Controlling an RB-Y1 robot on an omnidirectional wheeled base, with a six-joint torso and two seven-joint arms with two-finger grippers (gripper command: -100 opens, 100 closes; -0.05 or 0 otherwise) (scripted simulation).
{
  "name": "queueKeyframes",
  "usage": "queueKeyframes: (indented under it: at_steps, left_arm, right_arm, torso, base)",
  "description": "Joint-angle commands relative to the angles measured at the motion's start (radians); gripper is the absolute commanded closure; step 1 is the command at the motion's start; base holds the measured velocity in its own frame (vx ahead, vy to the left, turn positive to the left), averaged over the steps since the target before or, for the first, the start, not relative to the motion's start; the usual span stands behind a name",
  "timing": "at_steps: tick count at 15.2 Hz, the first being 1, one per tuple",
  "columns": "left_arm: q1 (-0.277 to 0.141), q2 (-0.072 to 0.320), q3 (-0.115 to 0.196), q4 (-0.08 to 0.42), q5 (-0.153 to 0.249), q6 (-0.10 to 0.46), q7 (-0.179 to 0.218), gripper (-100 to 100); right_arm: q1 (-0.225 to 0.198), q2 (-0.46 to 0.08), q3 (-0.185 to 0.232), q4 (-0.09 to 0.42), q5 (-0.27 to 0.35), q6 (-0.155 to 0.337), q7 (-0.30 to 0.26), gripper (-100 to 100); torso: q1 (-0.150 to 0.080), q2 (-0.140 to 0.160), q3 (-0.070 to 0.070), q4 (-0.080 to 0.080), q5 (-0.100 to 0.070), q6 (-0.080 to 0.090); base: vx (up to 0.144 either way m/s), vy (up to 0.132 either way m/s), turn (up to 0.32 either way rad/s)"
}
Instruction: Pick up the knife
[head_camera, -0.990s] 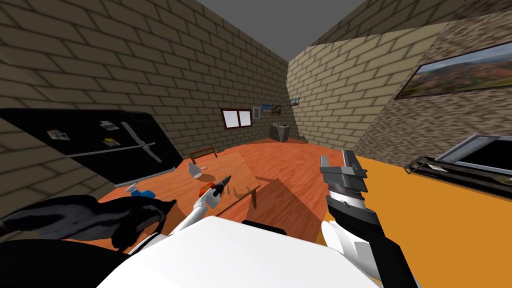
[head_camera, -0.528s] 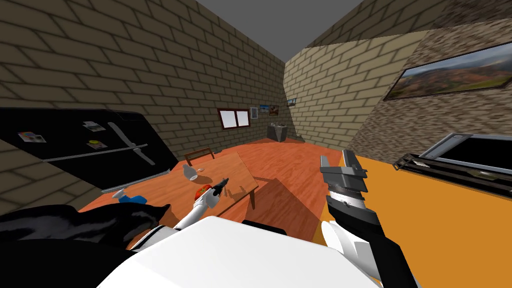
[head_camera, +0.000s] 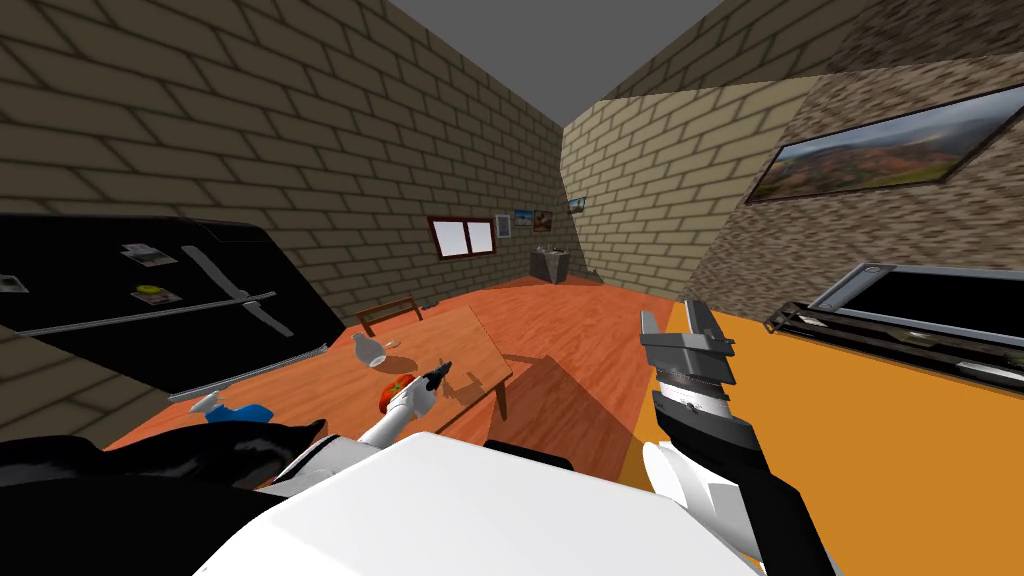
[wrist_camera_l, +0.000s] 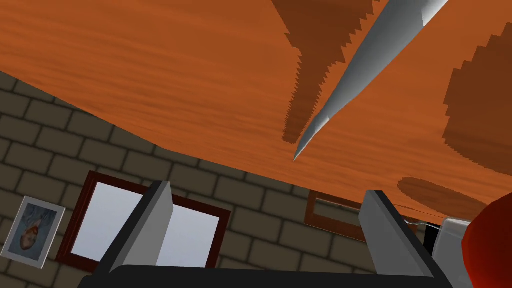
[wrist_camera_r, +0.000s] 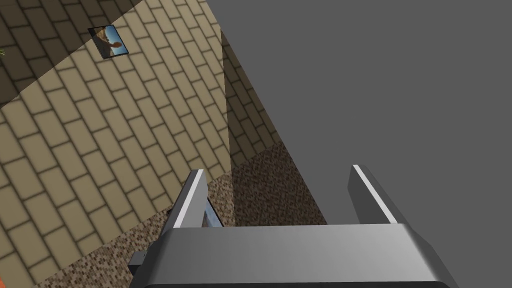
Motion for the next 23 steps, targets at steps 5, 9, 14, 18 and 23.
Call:
queueKeyframes:
  at_steps: [5,9,14,18,23]
  left_arm:
    - [-0.053,0.008,0.002,0.137,-0.042,0.064,-0.009,-100]
    - [-0.064,0.009,0.004,0.165,-0.05,0.074,-0.011,-100]
    - [-0.085,-0.027,0.04,0.21,-0.128,0.115,0.019,-100]
    - [-0.078,-0.063,0.068,0.184,-0.185,0.149,0.043,-100]
    - [-0.07,-0.099,0.097,0.158,-0.238,0.182,0.068,-100]
  right_arm:
    - [0.0,0.0,0.0,0.0,0.0,0.0,0.0,0]
    - [0.0,0.0,0.0,0.0,0.0,0.0,0.0,0]
    - [0.0,0.0,0.0,0.0,0.0,0.0,0.0,0]
    - [0.0,0.0,0.0,0.0,0.0,0.0,0.0,0]
    - [0.0,0.0,0.0,0.0,0.0,0.0,0.0,0]
  torso:
    - [0.0,0.0,0.0,0.0,0.0,0.0]
    - [0.0,0.0,0.0,0.0,0.0,0.0]
    - [0.0,0.001,0.0,0.0,0.0,0.0]
    - [0.01,0.003,0.002,0.001,0.002,0.0]
    - [0.007,0.003,0.002,0.001,0.001,0.0]
  base:
    - [0.021,-0.017,-0.086]
    - [0.014,-0.01,-0.036]
    - [0.008,0.005,-0.066]
    - [-0.024,0.126,-0.116]
    - [-0.024,0.073,-0.052]
